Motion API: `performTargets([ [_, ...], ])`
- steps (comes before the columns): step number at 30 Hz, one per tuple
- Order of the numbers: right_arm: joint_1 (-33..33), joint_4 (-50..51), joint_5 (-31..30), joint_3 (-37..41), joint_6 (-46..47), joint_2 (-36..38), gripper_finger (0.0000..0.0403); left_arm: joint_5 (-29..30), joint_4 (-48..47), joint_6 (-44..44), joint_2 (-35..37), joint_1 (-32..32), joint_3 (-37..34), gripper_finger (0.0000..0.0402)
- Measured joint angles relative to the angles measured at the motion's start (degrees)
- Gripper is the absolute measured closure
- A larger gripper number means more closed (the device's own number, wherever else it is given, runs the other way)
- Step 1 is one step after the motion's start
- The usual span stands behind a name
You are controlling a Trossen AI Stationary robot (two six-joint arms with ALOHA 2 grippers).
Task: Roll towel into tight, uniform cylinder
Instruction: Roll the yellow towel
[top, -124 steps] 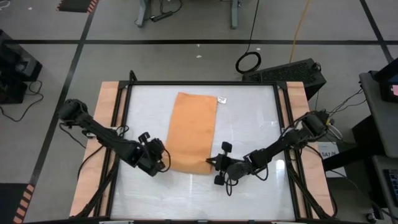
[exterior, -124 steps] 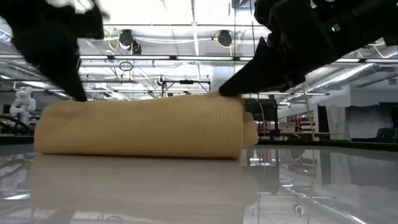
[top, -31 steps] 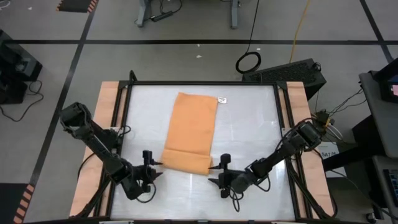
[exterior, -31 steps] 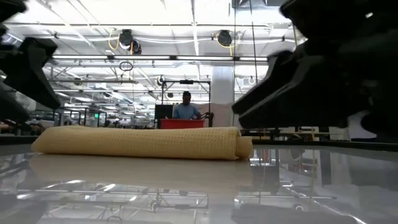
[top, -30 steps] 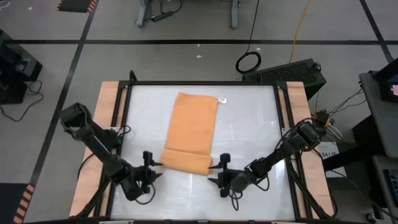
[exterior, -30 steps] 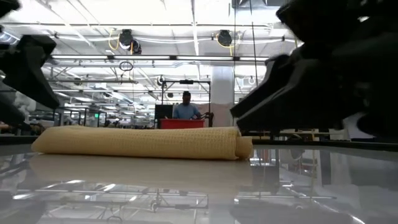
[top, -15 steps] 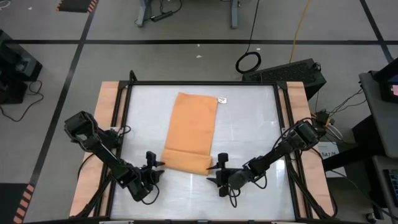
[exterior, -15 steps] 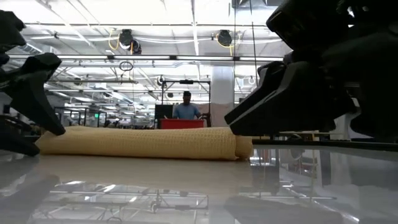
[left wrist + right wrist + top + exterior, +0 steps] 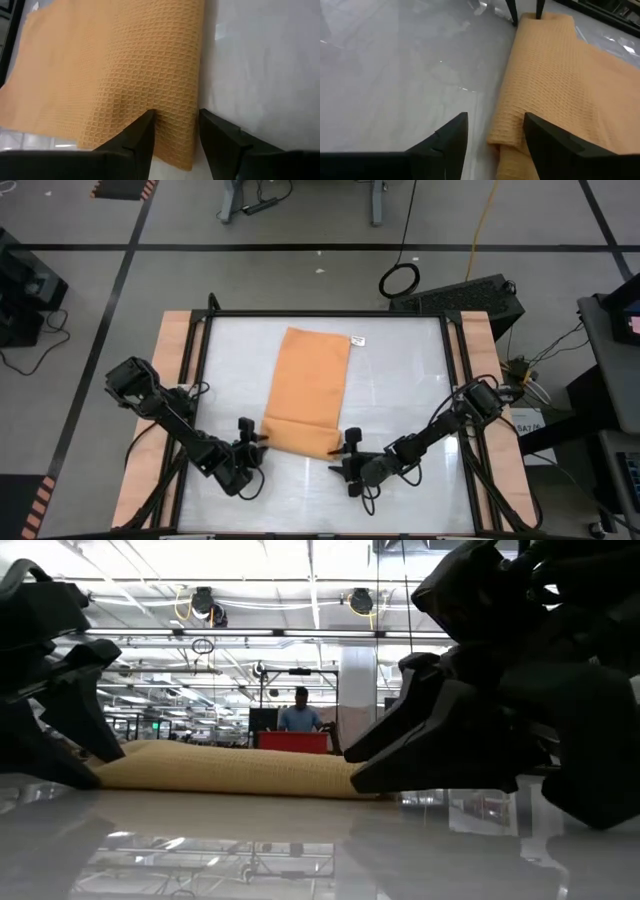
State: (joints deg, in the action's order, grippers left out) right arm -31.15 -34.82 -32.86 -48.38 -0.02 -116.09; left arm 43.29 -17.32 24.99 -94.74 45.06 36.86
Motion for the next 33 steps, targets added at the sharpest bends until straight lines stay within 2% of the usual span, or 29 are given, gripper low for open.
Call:
performTargets([
  [4, 0.5, 1.0, -1.0, 0.0, 1.3, 0.0, 0.0232, 0.0, -0.1, 1.3, 0.0, -0.2, 0.0, 0.0247],
  [8, 1.3, 2.4, -0.9, -0.1, 3.9, 0.0, 0.0264, -1.1, 0.2, 1.7, 0.0, -0.8, 0.0, 0.0257],
  [11, 1.8, 2.7, -0.5, 0.0, 6.0, 0.0, 0.0306, -2.3, 0.5, 2.2, 0.0, -1.2, 0.0, 0.0294],
  [15, 2.0, 2.7, 0.0, 0.0, 7.1, 0.1, 0.038, -2.5, -0.3, 3.0, 0.1, -1.3, 0.7, 0.0379],
  [16, 2.0, 2.8, 0.8, 0.0, 7.0, 0.2, 0.039, -2.6, -0.4, 2.7, 0.4, -1.3, 1.1, 0.0388],
  [20, 2.0, 3.5, 5.1, 0.1, 8.3, 2.6, 0.0387, -3.5, -0.1, 2.7, 2.3, -1.3, 2.9, 0.0387],
  [29, 2.9, 8.2, 17.4, 0.1, 12.5, 10.3, 0.0399, -19.9, 0.3, 4.7, 10.8, -1.4, 5.3, 0.0387],
  [33, 3.8, 11.4, 18.2, 0.1, 14.9, 12.7, 0.0399, -22.8, 0.5, 4.7, 14.3, -2.2, 5.5, 0.0387],
])
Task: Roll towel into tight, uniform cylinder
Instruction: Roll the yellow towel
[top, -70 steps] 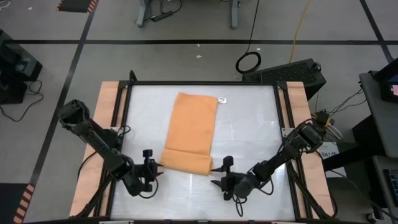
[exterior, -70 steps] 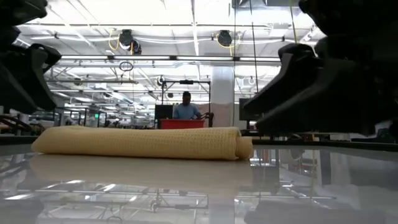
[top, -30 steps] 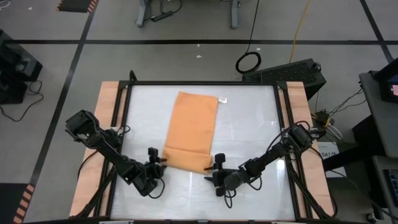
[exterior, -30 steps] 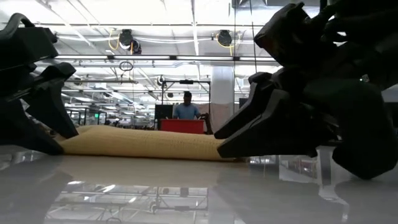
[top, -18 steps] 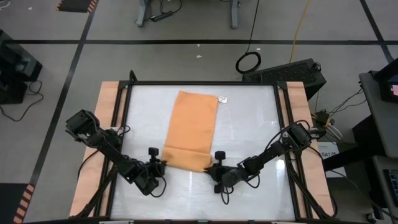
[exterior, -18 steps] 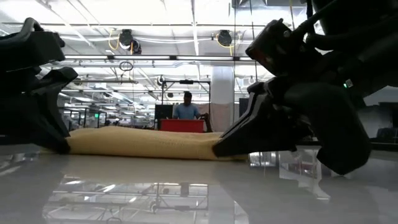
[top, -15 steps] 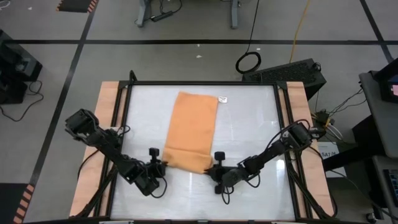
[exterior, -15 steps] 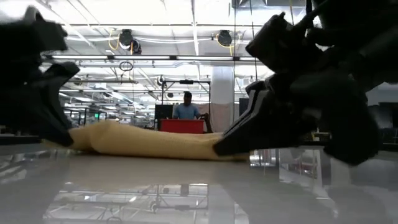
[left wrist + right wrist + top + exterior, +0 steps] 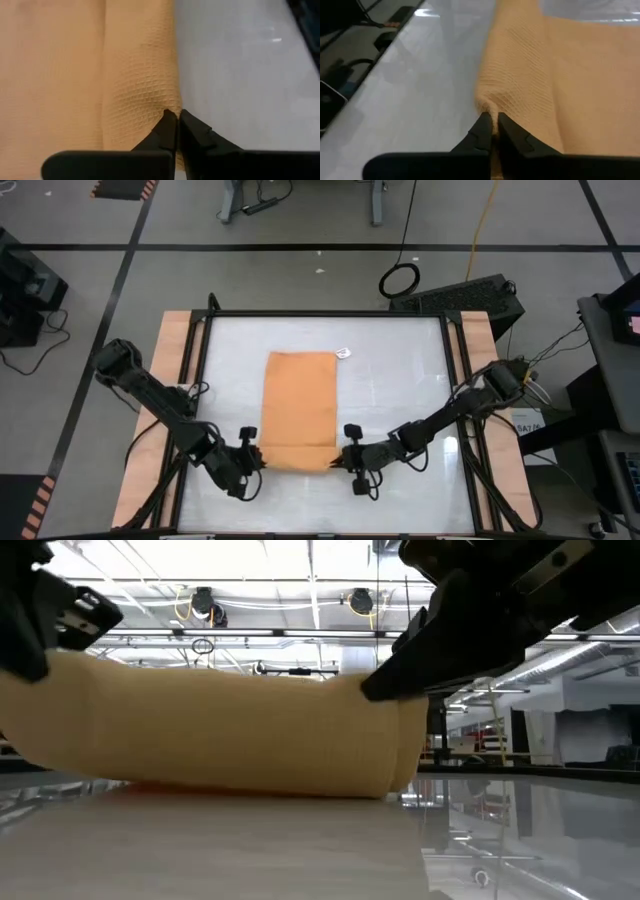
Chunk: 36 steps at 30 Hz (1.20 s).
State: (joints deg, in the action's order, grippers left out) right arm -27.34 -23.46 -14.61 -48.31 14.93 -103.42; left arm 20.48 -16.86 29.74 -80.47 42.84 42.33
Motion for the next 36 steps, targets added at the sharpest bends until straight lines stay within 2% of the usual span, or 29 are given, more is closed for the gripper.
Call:
performTargets([
  [10, 5.1, 6.0, 0.0, 0.0, 3.0, 2.6, 0.0399, -3.6, -3.7, 4.5, 1.5, -7.9, -1.8, 0.0387],
  [17, 8.1, 9.0, 2.5, 0.0, 3.0, 2.5, 0.0399, -4.0, -3.4, 4.4, 1.5, -12.8, -5.2, 0.0387],
  [24, 10.2, 9.9, 2.6, 0.0, 3.4, 2.5, 0.0396, -3.9, -3.4, 3.3, 1.5, -15.6, -6.4, 0.0387],
  [32, 11.6, 12.1, 2.4, 0.0, 4.1, 2.5, 0.0352, -2.8, -3.0, 2.7, 1.5, -17.6, -6.4, 0.0385],
  [36, 11.4, 12.2, -1.8, 0.0, 2.8, 2.7, 0.0319, -2.1, -3.0, 2.5, 1.5, -18.1, -6.4, 0.0369],
])
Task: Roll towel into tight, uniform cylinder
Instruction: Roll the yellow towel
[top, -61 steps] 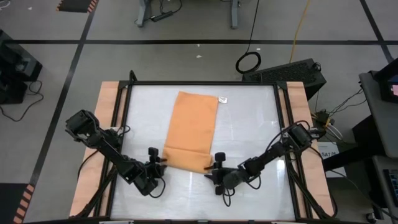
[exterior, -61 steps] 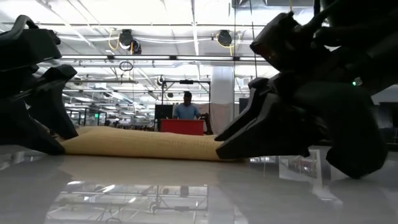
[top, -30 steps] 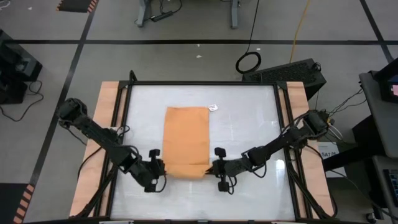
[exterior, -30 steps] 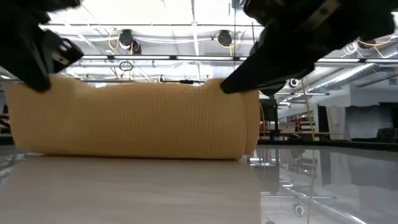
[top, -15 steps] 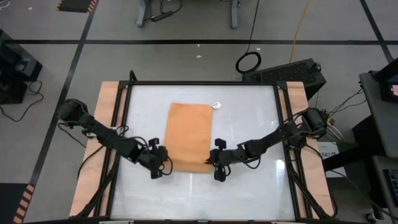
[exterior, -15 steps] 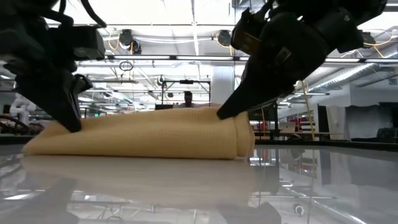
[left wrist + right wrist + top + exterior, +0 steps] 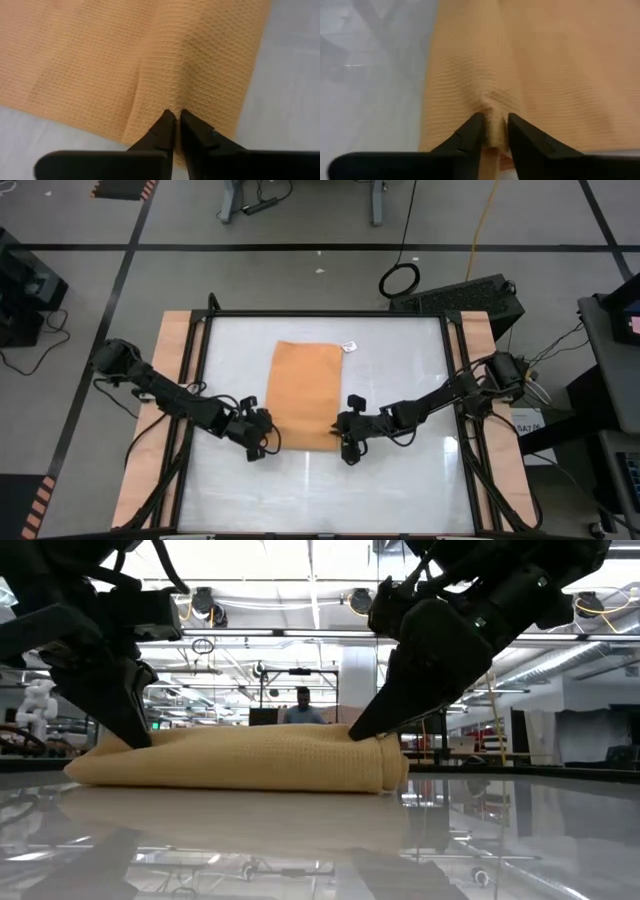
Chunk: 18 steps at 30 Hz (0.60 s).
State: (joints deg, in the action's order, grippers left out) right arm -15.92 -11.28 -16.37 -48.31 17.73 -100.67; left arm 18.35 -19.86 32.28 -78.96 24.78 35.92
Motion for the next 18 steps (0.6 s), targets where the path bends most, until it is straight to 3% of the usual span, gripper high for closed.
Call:
performTargets([
  [7, -4.1, -0.3, -7.2, 0.0, -7.4, 5.9, 0.0272, 0.4, -0.1, 0.4, -0.1, -1.0, 0.0, 0.0344],
  [10, -7.2, -1.1, -5.0, 0.0, -14.6, 6.5, 0.0263, 0.3, -0.2, 0.4, -0.7, -1.5, 0.0, 0.0342],
  [18, -9.5, -11.1, -13.5, 0.0, -13.9, -4.9, 0.0261, 0.1, -0.1, 0.4, -2.4, -1.9, 0.0, 0.0342],
])
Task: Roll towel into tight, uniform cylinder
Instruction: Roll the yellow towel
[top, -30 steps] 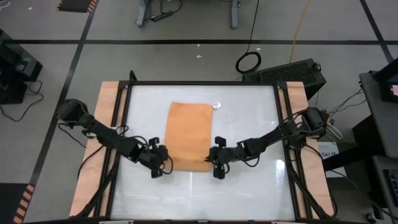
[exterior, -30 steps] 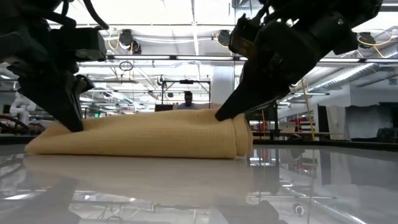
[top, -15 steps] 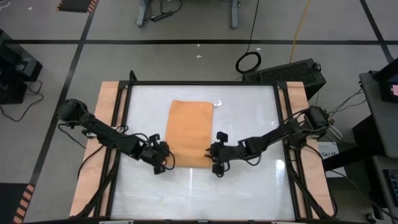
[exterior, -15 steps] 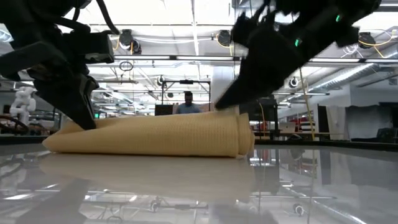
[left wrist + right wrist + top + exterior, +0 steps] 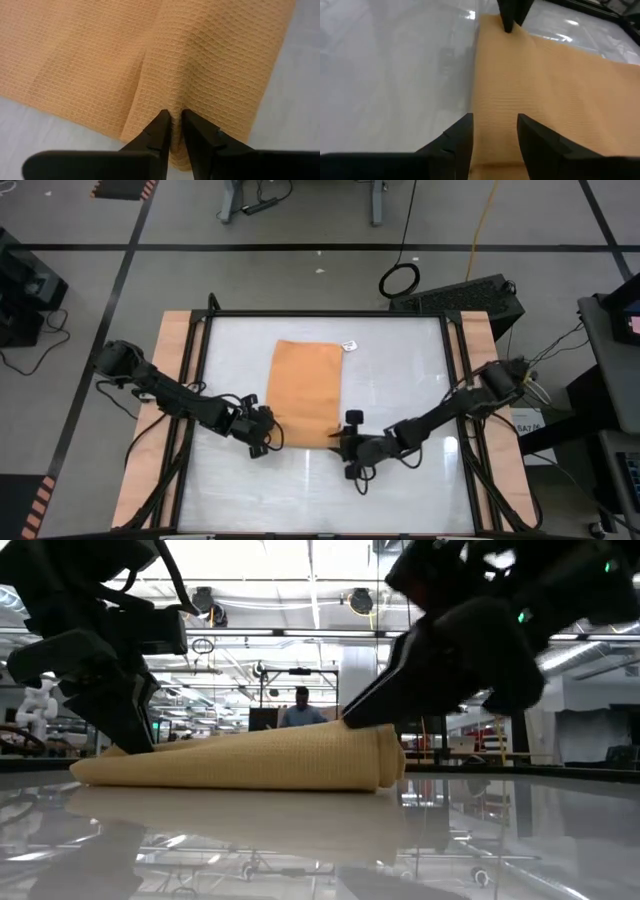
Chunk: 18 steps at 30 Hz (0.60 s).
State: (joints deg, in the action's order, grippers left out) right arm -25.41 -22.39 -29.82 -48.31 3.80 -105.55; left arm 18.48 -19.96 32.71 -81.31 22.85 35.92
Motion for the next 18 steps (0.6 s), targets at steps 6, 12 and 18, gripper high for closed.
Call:
performTargets([
  [6, 3.1, -7.9, -0.2, 0.0, 4.5, -4.6, 0.026, 0.0, 0.0, 0.0, -0.1, 0.0, 0.0, 0.0342],
  [12, 5.0, -7.5, 2.2, 0.0, 10.5, -7.9, 0.026, 0.5, -0.1, -0.3, -0.1, 0.0, 0.0, 0.0342],
  [18, 5.2, -8.0, 2.9, -0.1, 11.8, -8.7, 0.0261, 1.6, -1.6, -3.8, 0.4, 0.2, 2.6, 0.0342],
])
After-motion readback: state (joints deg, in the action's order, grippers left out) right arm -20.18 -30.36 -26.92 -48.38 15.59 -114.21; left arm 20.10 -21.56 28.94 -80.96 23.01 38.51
